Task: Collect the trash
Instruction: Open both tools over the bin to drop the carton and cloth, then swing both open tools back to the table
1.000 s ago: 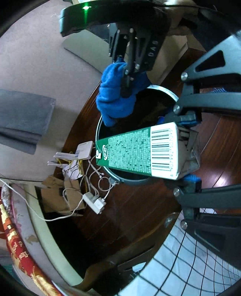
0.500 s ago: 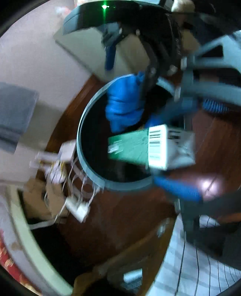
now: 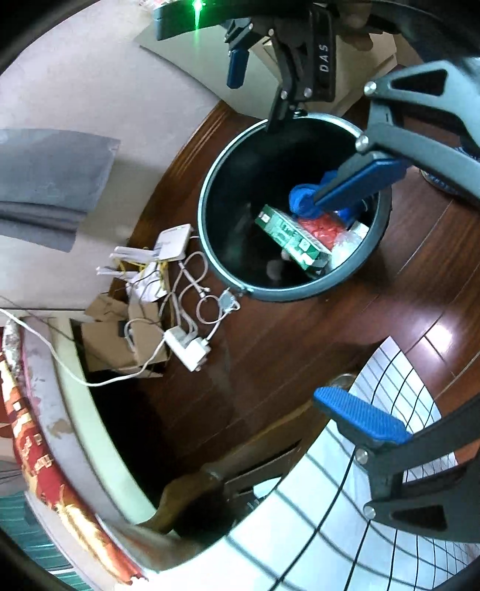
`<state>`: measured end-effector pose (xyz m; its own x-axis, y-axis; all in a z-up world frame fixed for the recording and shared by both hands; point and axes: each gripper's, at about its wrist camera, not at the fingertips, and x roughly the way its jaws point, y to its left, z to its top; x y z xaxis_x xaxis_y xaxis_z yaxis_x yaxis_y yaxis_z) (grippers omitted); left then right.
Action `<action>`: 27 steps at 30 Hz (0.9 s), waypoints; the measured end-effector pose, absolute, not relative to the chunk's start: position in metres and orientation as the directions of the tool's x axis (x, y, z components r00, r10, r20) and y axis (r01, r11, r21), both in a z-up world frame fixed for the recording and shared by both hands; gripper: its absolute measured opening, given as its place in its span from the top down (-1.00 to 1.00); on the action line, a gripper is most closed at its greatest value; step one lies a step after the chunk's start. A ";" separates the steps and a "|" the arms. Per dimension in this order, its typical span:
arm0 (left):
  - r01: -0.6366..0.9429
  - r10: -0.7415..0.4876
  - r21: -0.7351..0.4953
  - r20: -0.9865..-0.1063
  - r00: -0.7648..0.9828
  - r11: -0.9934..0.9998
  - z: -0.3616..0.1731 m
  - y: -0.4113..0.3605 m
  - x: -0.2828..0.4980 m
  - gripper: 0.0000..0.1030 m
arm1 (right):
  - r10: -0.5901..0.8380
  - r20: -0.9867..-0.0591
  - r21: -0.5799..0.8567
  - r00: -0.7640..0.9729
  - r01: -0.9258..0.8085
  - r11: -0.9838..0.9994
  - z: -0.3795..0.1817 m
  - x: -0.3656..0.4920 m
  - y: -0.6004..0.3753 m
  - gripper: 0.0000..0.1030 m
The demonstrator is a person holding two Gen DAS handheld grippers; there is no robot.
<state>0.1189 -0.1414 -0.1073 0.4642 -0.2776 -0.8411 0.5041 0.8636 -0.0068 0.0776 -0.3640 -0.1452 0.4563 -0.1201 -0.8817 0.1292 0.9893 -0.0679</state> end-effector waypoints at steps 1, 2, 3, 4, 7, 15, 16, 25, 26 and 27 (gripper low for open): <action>0.500 -0.279 -0.007 -0.837 0.471 0.866 -0.104 -0.140 0.119 -0.88 | -0.119 -0.880 -0.067 0.460 0.129 0.989 -0.143 0.079 -0.362 -1.00; 0.494 -0.281 -0.009 -0.832 0.479 0.869 -0.100 -0.137 0.118 -0.88 | -0.117 -0.876 -0.064 0.468 0.127 0.990 -0.139 0.078 -0.360 -1.00; 0.485 -0.284 -0.011 -0.822 0.493 0.874 -0.094 -0.133 0.117 -0.88 | -0.114 -0.873 -0.061 0.474 0.126 0.990 -0.136 0.078 -0.359 -1.00; 0.480 -0.285 -0.010 -0.816 0.503 0.877 -0.091 -0.131 0.117 -0.88 | -0.112 -0.869 -0.059 0.482 0.125 0.990 -0.131 0.077 -0.356 -1.00; 0.462 -0.284 -0.005 -0.794 0.537 0.887 -0.079 -0.125 0.114 -0.88 | -0.105 -0.855 -0.051 0.509 0.120 0.991 -0.115 0.073 -0.348 -1.00; 0.430 -0.278 -0.003 -0.767 0.578 0.903 -0.061 -0.104 0.108 -0.88 | -0.089 -0.814 -0.053 0.574 0.080 0.995 -0.078 0.073 -0.321 -1.00; 0.423 -0.275 -0.002 -0.764 0.584 0.906 -0.059 -0.102 0.107 -0.88 | -0.087 -0.810 -0.054 0.581 0.074 0.996 -0.074 0.073 -0.317 -1.00; 0.322 -0.234 -0.009 -0.706 0.669 0.947 -0.027 -0.049 0.102 -0.88 | -0.044 -0.760 -0.070 0.648 -0.015 0.997 -0.041 0.086 -0.265 -1.00; 0.295 -0.219 -0.011 -0.697 0.683 0.955 -0.022 -0.037 0.102 -0.88 | -0.042 -0.750 -0.075 0.661 -0.022 0.997 -0.036 0.088 -0.258 -1.00; 0.274 -0.207 -0.013 -0.692 0.692 0.962 -0.019 -0.028 0.103 -0.88 | -0.032 -0.738 -0.073 0.675 -0.032 0.997 -0.031 0.092 -0.252 -1.00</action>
<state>0.1029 -0.0282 -0.0187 0.6919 -0.2072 -0.6916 0.2745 0.9615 -0.0134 0.0915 -0.2516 -0.0310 0.6745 -0.0323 -0.7375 -0.0317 0.9969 -0.0726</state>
